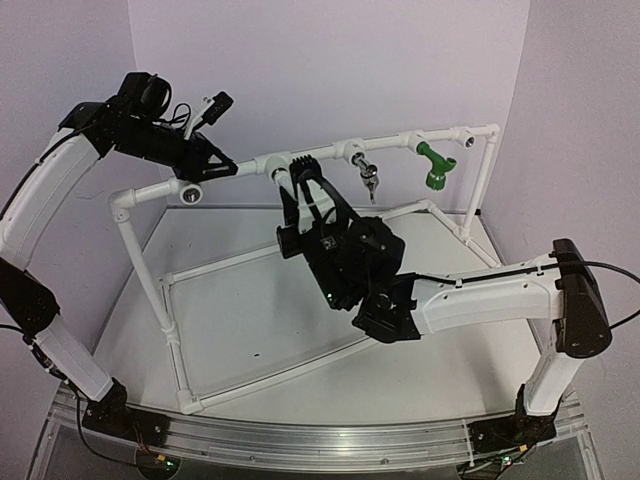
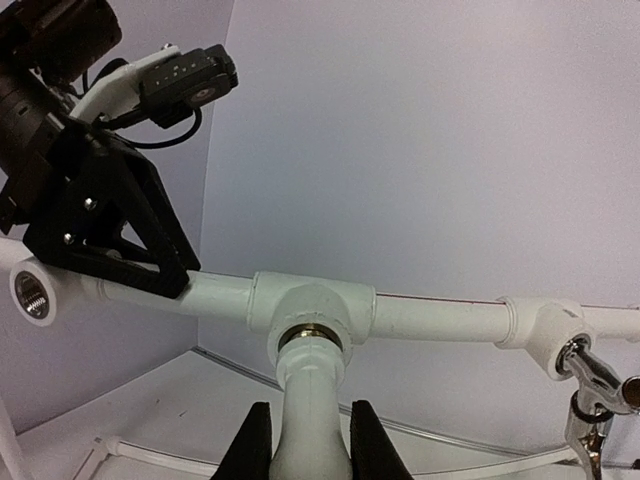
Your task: Install the water faucets
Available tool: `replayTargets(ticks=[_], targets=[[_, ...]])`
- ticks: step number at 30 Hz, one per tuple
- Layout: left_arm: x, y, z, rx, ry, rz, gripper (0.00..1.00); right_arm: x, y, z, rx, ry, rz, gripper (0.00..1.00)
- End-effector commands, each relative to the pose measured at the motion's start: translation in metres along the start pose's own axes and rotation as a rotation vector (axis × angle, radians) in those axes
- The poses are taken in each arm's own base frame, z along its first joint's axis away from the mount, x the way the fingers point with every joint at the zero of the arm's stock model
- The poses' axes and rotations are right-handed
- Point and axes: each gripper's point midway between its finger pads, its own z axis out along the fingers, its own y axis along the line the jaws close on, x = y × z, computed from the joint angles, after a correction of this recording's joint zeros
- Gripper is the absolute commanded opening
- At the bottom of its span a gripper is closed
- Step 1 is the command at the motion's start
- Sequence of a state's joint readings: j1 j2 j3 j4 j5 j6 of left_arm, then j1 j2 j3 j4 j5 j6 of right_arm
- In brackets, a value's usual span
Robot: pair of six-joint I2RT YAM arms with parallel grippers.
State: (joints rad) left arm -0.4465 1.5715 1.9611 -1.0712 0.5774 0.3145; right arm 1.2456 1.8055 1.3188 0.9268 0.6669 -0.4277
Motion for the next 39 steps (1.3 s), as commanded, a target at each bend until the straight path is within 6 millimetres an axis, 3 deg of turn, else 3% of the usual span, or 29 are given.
replayTargets(ticks=[1, 11, 22, 39], targets=[[0.088, -0.022, 0.036, 0.145, 0.329, -0.222, 0.34, -0.021, -0.014, 0.007, 0.057, -0.029, 0.211, 0.00], [0.089, -0.022, 0.036, 0.143, 0.330, -0.225, 0.34, -0.030, -0.001, 0.007, 0.045, 0.015, 0.316, 0.00], [0.089, -0.023, 0.034, 0.138, 0.326, -0.225, 0.34, -0.010, 0.002, 0.002, 0.048, 0.094, 0.413, 0.00], [0.091, -0.025, 0.029, 0.127, 0.325, -0.240, 0.34, -0.046, 0.002, 0.000, -0.040, 0.076, 0.652, 0.00]])
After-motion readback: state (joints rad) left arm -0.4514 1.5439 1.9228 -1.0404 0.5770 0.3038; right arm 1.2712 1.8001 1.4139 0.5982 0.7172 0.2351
